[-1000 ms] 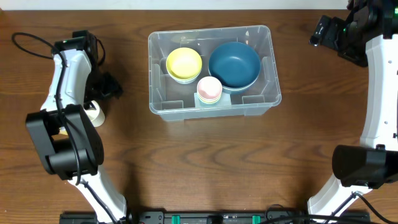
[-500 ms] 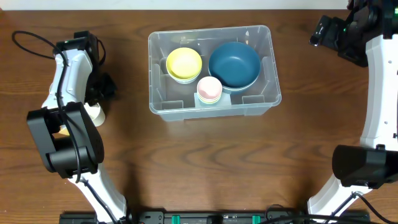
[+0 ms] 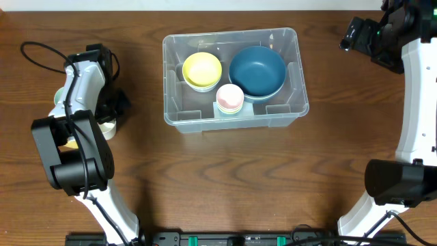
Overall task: Pack container
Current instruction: 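Move the left gripper to the white cup and grasp it, then carry the white cup into the bin and release it onto the pink cup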
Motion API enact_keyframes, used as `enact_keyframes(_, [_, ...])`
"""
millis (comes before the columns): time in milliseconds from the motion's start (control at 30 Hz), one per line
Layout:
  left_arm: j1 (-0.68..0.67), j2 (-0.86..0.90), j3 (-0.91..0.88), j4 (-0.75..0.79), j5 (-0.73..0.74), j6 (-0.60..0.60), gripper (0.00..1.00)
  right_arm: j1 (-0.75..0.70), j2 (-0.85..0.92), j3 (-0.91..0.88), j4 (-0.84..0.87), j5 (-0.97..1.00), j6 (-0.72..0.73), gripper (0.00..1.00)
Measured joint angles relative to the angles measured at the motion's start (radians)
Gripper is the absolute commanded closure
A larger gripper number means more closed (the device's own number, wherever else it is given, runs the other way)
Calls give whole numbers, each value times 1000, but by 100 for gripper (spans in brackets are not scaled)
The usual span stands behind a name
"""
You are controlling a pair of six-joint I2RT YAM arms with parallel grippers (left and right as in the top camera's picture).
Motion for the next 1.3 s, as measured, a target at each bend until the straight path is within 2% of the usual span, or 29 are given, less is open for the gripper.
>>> enact_keyframes(133, [0,0,0,-8,10,-1,94,0,0,0,0,0,0,1])
enact_keyframes(233, [0,0,20,-47,69,-1,94,0,0,0,0,0,0,1])
enact_keyframes(500, [-38,-29,235,-189,249,30,94,0,0,0,0,0,0,1])
enact_keyframes(633, [-132,-120,300,-208,275,75,94,0,-1,0,0,0,0,1])
enact_keyframes(900, [-410,-321,332,-137,265,136,94,0,-1,0,0,0,0,1])
enact_keyframes(1100, [-563,-304,329,-133,218,164,94,0,-1,0,0,0,0,1])
enact_keyframes(1300, [-598,-222,317,-134,209,155,94,0,-1,0,0,0,0,1])
